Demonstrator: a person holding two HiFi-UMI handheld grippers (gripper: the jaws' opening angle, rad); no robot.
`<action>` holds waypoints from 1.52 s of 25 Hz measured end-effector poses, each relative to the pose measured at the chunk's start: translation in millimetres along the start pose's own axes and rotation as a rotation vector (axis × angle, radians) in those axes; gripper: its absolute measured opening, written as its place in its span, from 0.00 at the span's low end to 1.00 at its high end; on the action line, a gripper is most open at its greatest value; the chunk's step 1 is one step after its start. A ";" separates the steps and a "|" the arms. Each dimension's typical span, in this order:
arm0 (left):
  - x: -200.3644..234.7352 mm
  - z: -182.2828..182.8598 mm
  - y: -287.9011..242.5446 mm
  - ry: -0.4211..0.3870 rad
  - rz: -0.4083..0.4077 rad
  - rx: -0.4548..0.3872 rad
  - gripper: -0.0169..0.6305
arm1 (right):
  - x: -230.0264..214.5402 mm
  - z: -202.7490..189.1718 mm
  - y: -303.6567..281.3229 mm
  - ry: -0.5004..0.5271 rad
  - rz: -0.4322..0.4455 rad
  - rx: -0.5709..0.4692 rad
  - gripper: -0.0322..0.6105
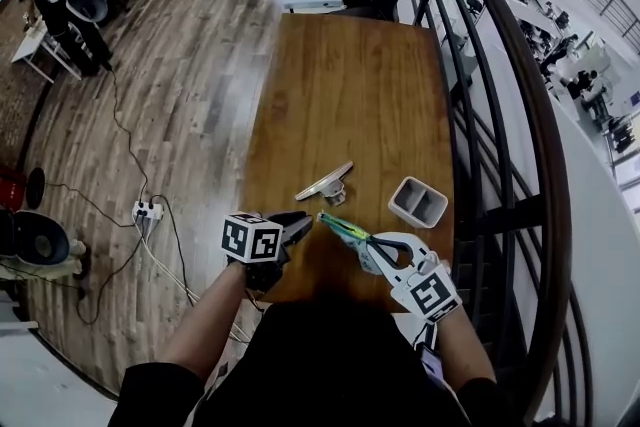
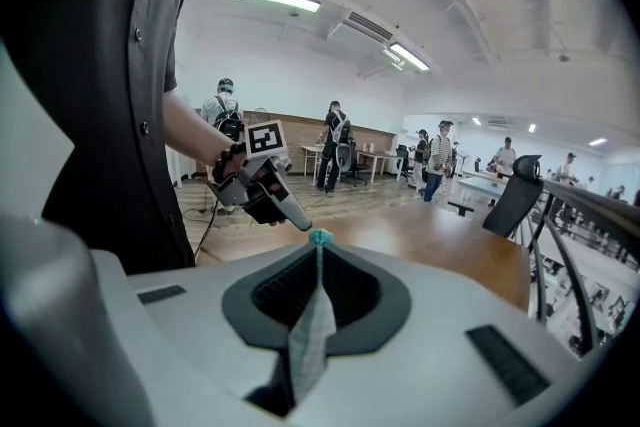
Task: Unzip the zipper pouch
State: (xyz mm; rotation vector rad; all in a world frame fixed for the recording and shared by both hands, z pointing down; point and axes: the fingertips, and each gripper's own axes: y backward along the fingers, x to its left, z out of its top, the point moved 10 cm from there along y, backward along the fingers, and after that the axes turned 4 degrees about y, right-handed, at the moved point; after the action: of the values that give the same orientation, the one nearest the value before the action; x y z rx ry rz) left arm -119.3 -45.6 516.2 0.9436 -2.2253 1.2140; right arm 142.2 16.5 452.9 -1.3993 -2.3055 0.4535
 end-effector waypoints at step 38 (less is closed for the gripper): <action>20.3 -14.2 44.3 0.095 -0.019 -0.180 0.15 | -37.6 -14.8 -5.2 -0.119 -0.283 0.116 0.20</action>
State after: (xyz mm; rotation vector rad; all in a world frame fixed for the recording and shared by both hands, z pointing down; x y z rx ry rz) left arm -165.0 -23.7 512.1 0.8183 -2.2023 1.0091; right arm 161.3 -18.4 461.7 -0.9967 -2.4786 0.5840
